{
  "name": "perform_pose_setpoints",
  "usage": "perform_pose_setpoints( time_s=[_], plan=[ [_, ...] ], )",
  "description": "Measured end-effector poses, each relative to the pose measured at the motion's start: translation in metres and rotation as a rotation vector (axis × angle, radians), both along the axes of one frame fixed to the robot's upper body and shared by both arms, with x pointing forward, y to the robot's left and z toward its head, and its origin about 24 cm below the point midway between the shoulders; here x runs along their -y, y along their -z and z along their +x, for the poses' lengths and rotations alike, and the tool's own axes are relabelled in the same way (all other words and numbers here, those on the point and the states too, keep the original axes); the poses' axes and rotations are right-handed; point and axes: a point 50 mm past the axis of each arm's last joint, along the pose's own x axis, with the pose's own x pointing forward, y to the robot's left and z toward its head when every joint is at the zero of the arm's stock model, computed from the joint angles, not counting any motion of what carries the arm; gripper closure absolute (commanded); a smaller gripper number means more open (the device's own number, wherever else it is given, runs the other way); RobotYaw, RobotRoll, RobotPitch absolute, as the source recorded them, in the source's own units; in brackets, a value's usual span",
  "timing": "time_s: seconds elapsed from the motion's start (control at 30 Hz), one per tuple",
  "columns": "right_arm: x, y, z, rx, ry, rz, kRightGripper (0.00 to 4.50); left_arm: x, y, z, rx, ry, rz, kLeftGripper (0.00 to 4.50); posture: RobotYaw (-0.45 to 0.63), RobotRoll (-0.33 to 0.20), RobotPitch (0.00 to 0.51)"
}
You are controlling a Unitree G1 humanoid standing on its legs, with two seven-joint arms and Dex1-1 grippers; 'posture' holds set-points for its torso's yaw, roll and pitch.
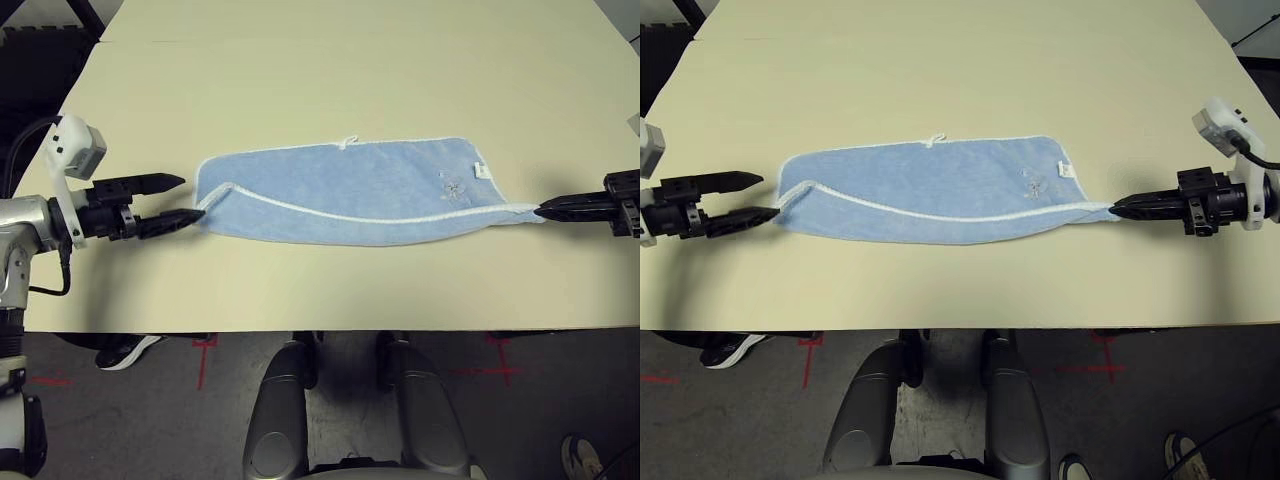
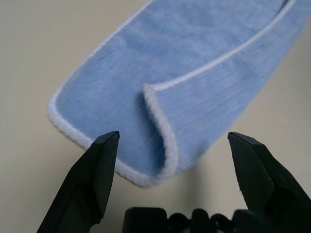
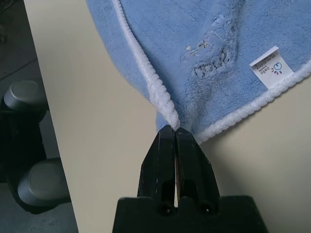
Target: Fold the towel and set it aside.
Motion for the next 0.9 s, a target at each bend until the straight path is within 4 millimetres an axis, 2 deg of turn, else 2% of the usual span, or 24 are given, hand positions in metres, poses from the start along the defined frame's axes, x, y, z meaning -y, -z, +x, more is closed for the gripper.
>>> perform_pose_setpoints(
  time_s=[0.1, 0.2, 0.3, 0.6, 0.7, 0.9],
  plan=[
    [-0.002, 0.0, 0.002, 0.002, -0.007, 0.001, 4.5, 0.005, -0.003, 0.004, -0.008, -0.026, -0.053, 0.02, -0.04, 0.0, 0.3],
    [-0.006, 0.0, 0.004, 0.009, -0.022, 0.002, 4.5, 0.02, -0.014, 0.017, 0.006, -0.047, -0.16, 0.02, -0.04, 0.0, 0.3],
    [-0.008, 0.0, 0.004, 0.009, -0.026, 0.003, 4.5, 0.027, -0.02, 0.024, 0.022, -0.056, -0.137, 0.02, -0.04, 0.0, 0.3],
    [-0.011, -0.001, 0.005, 0.012, -0.039, -0.004, 4.5, 0.036, 0.01, 0.035, -0.136, -0.052, -0.024, 0.02, -0.05, 0.0, 0.302],
    [-0.012, 0.0, 0.006, 0.011, -0.041, -0.003, 4.5, 0.039, 0.006, 0.039, -0.13, -0.04, -0.003, 0.58, -0.05, 0.0, 0.302],
    [-0.015, 0.002, 0.007, 0.009, -0.051, 0.003, 4.5, 0.045, 0.005, 0.045, -0.119, -0.023, -0.027, 2.85, -0.05, 0.0, 0.302]
  ],
)
